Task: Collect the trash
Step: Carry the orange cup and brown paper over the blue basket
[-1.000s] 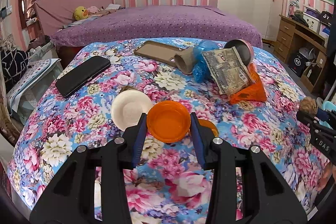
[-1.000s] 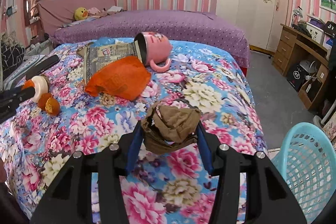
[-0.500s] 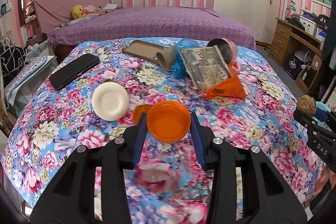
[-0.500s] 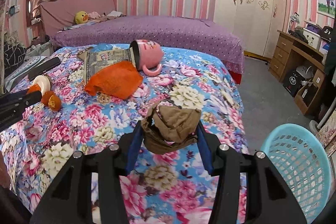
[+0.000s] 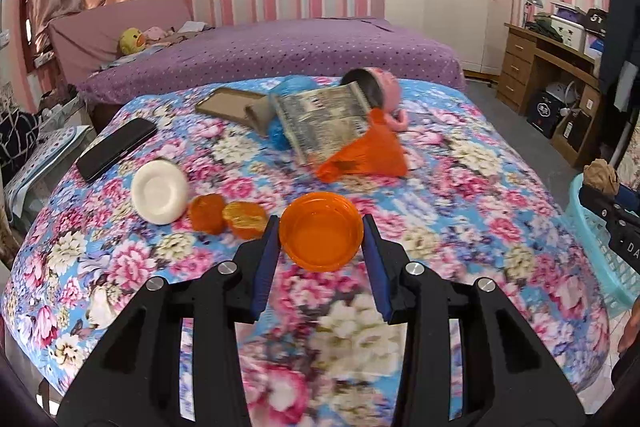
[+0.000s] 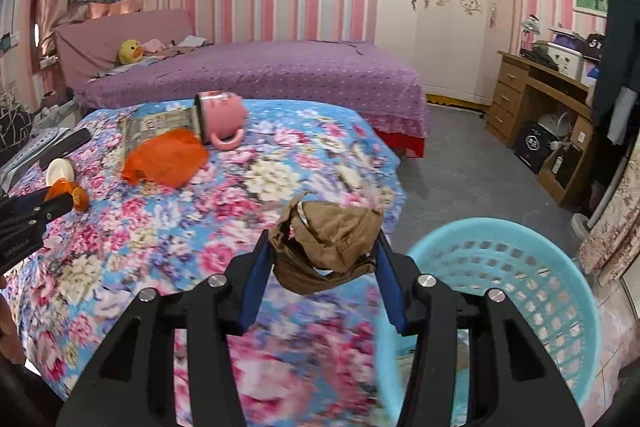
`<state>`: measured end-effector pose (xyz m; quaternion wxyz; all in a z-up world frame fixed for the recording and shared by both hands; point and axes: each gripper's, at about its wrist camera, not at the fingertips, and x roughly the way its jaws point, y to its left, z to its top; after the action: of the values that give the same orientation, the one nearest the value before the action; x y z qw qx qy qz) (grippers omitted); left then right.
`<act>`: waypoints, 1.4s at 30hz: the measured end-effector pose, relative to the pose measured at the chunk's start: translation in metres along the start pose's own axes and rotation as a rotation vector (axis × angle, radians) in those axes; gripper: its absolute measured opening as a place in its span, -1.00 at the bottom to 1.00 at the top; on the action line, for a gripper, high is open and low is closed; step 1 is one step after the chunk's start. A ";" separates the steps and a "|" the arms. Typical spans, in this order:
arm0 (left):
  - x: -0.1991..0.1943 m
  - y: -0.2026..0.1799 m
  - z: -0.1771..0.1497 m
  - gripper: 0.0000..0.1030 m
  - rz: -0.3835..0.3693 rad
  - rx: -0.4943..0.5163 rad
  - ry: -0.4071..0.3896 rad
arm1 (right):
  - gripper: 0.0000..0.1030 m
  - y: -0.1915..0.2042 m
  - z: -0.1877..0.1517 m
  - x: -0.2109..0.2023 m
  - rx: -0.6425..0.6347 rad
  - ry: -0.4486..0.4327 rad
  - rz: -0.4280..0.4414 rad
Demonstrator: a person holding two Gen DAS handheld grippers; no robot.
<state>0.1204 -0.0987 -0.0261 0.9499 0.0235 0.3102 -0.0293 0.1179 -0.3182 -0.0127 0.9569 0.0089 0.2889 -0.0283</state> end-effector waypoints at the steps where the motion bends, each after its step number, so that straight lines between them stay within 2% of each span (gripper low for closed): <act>1: -0.002 -0.004 0.001 -0.24 -0.004 0.005 -0.005 | -0.05 -0.006 -0.001 -0.001 0.007 0.001 -0.005; 15: -0.011 -0.070 0.005 -0.24 -0.071 0.052 -0.031 | -0.04 -0.075 -0.017 -0.017 0.086 0.000 -0.099; 34: 0.000 -0.187 0.005 -0.23 -0.242 0.141 -0.018 | -0.04 -0.172 -0.048 -0.033 0.223 0.011 -0.219; 42: 0.002 -0.230 0.005 -0.23 -0.327 0.178 -0.031 | -0.04 -0.190 -0.051 -0.033 0.258 0.000 -0.249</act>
<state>0.1089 -0.3287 -0.0299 0.9313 0.0563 0.2914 -0.2111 0.0510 -0.5050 -0.0375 0.9370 0.0959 0.2815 -0.1832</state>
